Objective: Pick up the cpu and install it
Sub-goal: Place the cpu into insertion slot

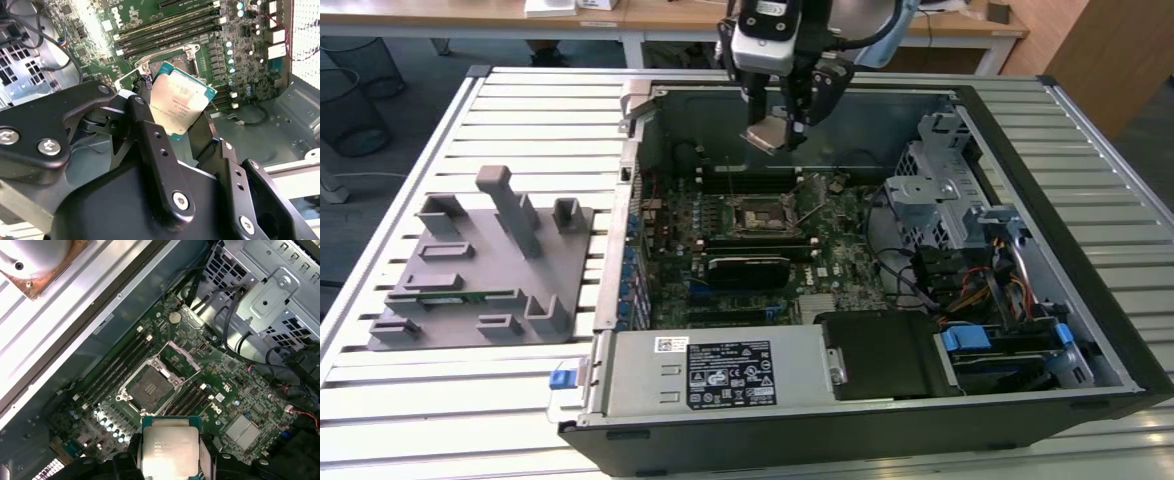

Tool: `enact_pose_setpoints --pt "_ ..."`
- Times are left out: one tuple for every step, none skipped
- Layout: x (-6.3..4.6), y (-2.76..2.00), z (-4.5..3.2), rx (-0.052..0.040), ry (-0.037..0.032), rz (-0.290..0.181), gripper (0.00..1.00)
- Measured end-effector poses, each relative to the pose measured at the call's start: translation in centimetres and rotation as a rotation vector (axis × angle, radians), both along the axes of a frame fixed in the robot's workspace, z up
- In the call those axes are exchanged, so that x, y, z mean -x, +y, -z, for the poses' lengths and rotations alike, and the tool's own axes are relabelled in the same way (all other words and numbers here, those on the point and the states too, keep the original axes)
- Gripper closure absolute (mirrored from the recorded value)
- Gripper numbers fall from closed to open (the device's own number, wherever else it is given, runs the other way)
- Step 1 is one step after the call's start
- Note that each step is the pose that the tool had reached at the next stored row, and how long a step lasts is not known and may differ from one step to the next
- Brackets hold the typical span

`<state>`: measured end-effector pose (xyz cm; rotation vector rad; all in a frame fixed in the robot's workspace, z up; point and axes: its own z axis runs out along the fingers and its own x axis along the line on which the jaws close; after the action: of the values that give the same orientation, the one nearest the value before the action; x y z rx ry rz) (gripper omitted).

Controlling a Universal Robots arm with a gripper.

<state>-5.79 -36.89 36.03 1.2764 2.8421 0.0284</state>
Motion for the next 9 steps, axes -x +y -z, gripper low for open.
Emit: enact_pose_setpoints --pt "0.01 0.03 0.02 0.0000 0.0000 0.010 0.46" --pt "0.02 0.09 0.04 0.0000 -0.0001 0.019 0.46" --pt "0.02 0.15 0.05 0.0001 -0.0001 0.025 0.46" --pt "0.03 0.19 0.06 0.0001 -0.0001 0.033 0.46" --pt "0.03 0.21 0.08 0.0000 -0.0001 0.043 0.46" --pt "0.03 0.23 0.10 0.0000 -0.0001 0.053 0.46" --pt "0.03 0.25 0.14 -0.0002 -0.0002 0.065 0.46" --pt "0.03 0.27 0.16 0.0000 -0.0001 0.076 0.46" --pt "0.03 0.31 0.20 0.0002 -0.0001 0.086 0.46"
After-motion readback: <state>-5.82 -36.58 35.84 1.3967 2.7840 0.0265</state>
